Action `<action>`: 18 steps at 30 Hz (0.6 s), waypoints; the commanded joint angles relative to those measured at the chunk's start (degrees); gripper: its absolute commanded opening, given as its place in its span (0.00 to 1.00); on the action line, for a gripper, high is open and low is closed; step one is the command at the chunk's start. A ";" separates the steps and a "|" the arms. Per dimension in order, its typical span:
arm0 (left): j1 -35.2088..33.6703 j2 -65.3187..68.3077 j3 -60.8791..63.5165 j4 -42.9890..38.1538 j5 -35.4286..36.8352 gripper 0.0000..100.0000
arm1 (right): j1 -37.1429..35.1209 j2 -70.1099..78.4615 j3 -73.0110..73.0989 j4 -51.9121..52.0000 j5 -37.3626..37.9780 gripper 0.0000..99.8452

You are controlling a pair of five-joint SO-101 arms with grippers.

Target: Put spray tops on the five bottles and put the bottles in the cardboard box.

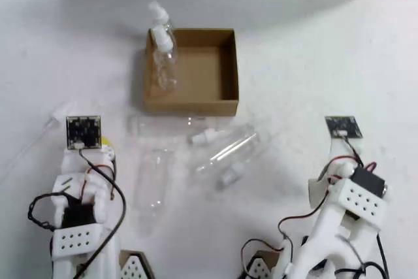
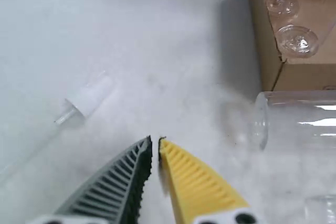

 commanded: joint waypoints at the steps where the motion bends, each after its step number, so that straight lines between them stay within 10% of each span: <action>1: -0.31 -1.27 -0.09 0.09 -0.44 0.03 | 2.15 -1.27 2.81 -5.49 0.26 0.02; 11: -0.57 -1.27 -2.81 1.14 -0.35 0.03 | 1.63 -0.84 9.67 -14.46 0.26 0.02; 18: 1.01 -1.27 -23.82 27.16 -0.79 0.03 | -1.80 -1.27 11.43 -14.99 0.70 0.02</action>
